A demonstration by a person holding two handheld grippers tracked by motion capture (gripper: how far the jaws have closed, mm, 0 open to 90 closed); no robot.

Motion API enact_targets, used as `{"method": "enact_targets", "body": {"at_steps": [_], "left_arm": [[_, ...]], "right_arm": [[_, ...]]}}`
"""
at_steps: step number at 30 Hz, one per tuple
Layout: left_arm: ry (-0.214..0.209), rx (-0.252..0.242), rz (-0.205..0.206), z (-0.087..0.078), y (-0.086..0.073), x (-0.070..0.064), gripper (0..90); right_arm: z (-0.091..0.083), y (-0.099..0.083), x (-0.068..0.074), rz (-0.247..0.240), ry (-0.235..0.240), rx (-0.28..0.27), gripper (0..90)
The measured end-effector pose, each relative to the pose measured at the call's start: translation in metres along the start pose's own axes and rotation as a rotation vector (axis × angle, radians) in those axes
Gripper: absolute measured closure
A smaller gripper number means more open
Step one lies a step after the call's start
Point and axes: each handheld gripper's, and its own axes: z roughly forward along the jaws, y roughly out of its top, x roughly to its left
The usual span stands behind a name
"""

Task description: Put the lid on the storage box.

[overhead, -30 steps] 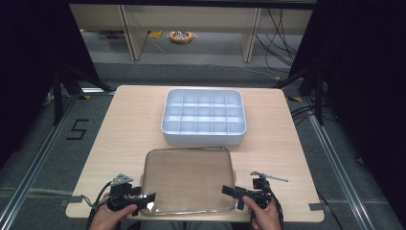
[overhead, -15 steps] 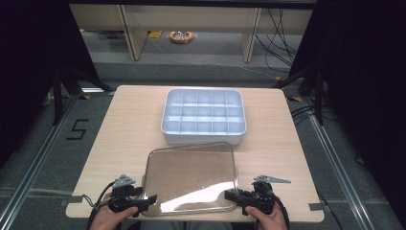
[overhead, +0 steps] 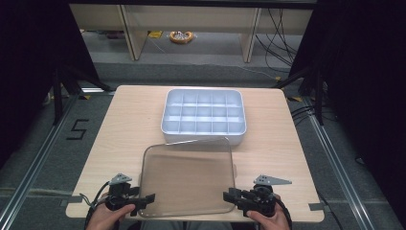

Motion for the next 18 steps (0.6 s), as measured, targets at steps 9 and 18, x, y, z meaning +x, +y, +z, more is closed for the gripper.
{"method": "enact_targets", "body": {"at_steps": [9,18], "left_arm": [[-0.049,-0.033,-0.098,-0.004,0.000,0.014,40.3],[-0.134,-0.143,-0.140,-0.005,0.000,0.015,58.9]], "right_arm": [[0.002,0.000,-0.007,-0.039,-0.026,-0.003,62.5],[0.000,0.000,-0.012,-0.006,-0.125,0.055,60.8]]}}
